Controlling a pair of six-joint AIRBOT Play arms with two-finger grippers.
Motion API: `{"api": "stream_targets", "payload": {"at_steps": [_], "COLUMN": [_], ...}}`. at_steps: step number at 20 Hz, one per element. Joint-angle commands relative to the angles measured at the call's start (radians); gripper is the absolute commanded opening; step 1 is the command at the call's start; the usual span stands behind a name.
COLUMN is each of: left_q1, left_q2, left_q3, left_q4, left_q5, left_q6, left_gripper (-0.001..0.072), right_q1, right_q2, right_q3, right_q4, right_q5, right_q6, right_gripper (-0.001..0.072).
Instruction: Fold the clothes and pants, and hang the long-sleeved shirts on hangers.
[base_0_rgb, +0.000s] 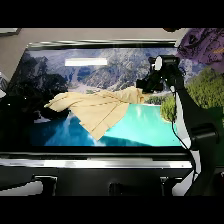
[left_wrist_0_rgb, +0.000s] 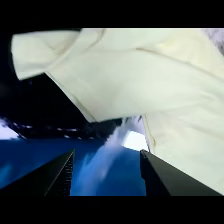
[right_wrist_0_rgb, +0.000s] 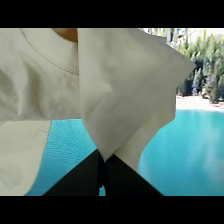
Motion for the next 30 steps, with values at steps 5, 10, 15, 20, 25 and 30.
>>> {"api": "stream_targets", "payload": {"at_steps": [5,10,15,20,25,30], "left_q1": [-0.094,-0.200,-0.276,-0.295,-0.239,-0.161], "left_q2": [-0.046,-0.173,-0.235,-0.264,-0.168,-0.031], "left_q3": [-0.240,-0.239,-0.229,-0.150,0.131,0.614], "left_q4": [-0.334,-0.444,-0.454,-0.486,-0.447,-0.244], "left_q5": [0.116,0.144,0.171,0.167,0.114,-0.030], "left_q6": [0.187,0.225,0.224,0.230,0.185,0.035], "left_gripper": [0.0484,0.0484,0.0484,0.0017,0.0014,0.0015], "right_q1": [0.001,0.001,0.001,0.001,0.000,0.000], "right_q2": [0.011,0.015,0.030,0.046,0.162,0.436], "right_q3": [0.001,0.001,0.001,0.001,0.002,0.004], "right_q4": [0.003,0.009,0.008,0.006,-0.113,-0.275], "right_q5": [0.016,0.014,0.016,0.014,-0.071,-0.193], "right_q6": [-0.002,-0.005,-0.010,-0.009,-0.009,-0.008], "right_gripper": [0.0026,0.0026,0.0026,0.0026,0.0025,0.0025]}}
